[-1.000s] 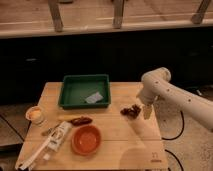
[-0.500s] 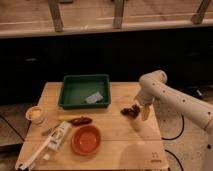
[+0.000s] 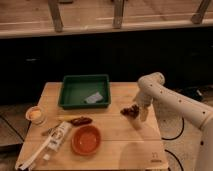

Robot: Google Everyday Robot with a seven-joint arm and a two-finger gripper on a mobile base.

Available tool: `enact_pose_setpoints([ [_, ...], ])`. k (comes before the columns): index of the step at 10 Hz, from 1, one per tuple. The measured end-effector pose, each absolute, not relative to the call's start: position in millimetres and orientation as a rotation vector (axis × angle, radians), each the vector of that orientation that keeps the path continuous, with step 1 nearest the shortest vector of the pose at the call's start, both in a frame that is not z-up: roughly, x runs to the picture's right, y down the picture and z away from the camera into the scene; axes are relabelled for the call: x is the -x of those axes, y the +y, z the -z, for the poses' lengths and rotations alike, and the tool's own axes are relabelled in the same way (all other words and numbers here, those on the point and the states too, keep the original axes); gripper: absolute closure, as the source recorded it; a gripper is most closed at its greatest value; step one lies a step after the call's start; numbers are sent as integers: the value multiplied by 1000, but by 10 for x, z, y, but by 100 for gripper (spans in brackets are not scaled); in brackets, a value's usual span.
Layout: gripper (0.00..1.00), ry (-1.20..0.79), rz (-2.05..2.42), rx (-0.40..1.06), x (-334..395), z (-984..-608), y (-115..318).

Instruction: Place grapes in red bowl

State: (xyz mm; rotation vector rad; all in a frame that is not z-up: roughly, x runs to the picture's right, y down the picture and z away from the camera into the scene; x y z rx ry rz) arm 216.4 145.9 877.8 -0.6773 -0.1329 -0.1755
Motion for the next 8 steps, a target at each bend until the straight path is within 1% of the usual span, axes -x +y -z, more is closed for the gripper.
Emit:
enact_pose_setpoints([
  [1, 37, -136, 181, 679, -2131, -8807, 1474],
  [5, 38, -142, 188, 683, -2090, -8849, 1514],
  [6, 51, -141, 185, 680, -2063, -8857, 1528],
  [8, 67, -126, 178, 679, -2089, -8847, 1528],
])
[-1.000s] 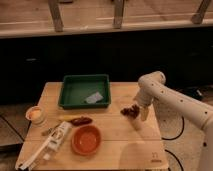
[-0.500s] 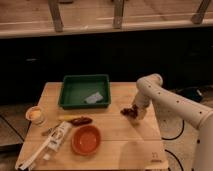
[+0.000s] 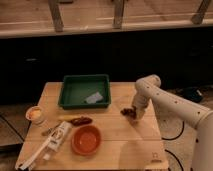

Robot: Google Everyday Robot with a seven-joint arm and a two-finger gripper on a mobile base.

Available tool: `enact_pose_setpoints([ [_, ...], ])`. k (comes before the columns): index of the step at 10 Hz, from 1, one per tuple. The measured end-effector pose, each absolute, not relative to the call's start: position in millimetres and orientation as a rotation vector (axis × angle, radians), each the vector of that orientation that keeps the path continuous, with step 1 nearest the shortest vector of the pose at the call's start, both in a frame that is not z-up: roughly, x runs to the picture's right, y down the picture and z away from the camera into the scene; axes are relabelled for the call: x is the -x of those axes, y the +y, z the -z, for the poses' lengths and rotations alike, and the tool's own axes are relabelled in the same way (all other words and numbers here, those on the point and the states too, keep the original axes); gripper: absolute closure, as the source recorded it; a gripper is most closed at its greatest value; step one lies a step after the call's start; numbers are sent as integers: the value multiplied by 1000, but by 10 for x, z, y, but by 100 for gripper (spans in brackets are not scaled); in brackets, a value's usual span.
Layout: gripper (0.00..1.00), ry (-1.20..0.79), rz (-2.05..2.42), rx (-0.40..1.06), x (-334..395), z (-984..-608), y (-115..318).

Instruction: Place grapes in red bowl

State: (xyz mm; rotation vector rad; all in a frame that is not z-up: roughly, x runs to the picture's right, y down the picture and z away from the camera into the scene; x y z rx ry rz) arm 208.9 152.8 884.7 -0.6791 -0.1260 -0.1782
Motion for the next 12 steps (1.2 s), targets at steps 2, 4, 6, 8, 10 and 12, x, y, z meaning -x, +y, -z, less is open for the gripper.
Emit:
enact_pose_setpoints([
  [2, 68, -127, 180, 680, -2063, -8851, 1525],
  [4, 80, -121, 172, 681, -2077, -8838, 1533],
  [6, 90, -105, 181, 675, -2093, -8716, 1431],
  [8, 90, -93, 186, 672, -2133, -8567, 1329],
  [10, 90, -85, 199, 671, -2141, -8503, 1316],
  [12, 96, -78, 209, 663, -2097, -8454, 1280],
])
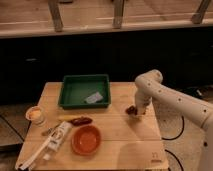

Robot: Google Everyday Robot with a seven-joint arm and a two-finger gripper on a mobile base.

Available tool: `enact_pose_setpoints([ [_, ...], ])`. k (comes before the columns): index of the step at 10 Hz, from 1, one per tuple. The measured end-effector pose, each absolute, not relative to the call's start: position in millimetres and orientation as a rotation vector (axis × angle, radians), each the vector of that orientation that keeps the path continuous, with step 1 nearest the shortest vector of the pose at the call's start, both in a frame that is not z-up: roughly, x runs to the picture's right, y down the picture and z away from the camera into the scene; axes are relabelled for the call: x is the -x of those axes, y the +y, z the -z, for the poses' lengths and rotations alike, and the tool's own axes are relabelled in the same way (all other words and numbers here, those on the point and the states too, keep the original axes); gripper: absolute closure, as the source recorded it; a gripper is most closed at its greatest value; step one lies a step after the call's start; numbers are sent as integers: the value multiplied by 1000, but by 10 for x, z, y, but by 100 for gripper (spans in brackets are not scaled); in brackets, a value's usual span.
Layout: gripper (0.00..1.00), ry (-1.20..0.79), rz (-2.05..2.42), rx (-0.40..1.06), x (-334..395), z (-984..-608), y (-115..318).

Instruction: Place grapes in red bowl

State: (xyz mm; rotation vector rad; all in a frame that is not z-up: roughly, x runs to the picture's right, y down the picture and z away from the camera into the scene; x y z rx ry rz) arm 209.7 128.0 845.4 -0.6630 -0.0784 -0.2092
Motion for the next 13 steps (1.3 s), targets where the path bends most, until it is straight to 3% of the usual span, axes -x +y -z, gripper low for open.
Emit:
enact_pose_setpoints([
  [13, 96, -40, 398, 651, -1383, -7860, 1206],
])
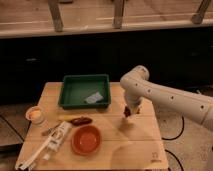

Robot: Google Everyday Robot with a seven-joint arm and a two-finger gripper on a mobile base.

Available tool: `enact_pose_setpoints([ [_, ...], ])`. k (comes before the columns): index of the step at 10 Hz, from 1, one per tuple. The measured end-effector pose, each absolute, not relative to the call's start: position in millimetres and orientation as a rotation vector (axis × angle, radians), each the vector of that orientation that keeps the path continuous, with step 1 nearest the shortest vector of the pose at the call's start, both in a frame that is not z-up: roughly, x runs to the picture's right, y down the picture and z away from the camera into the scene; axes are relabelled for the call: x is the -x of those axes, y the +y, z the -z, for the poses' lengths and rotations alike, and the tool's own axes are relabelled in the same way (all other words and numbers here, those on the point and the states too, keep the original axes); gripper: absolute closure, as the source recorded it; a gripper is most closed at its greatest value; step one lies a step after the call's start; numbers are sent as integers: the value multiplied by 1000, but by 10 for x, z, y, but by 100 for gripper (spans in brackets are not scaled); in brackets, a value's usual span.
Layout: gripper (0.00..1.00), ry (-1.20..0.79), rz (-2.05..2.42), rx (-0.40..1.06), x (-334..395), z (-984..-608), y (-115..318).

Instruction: Place grapes in red bowl

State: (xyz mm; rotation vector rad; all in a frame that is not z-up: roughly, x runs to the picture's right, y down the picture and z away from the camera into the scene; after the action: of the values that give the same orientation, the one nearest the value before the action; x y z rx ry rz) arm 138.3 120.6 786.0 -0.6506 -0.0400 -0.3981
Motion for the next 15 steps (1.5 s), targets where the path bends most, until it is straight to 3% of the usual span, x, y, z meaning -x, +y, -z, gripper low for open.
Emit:
enact_pose_setpoints([
  [15, 96, -73, 769, 638, 40, -7438, 1465],
])
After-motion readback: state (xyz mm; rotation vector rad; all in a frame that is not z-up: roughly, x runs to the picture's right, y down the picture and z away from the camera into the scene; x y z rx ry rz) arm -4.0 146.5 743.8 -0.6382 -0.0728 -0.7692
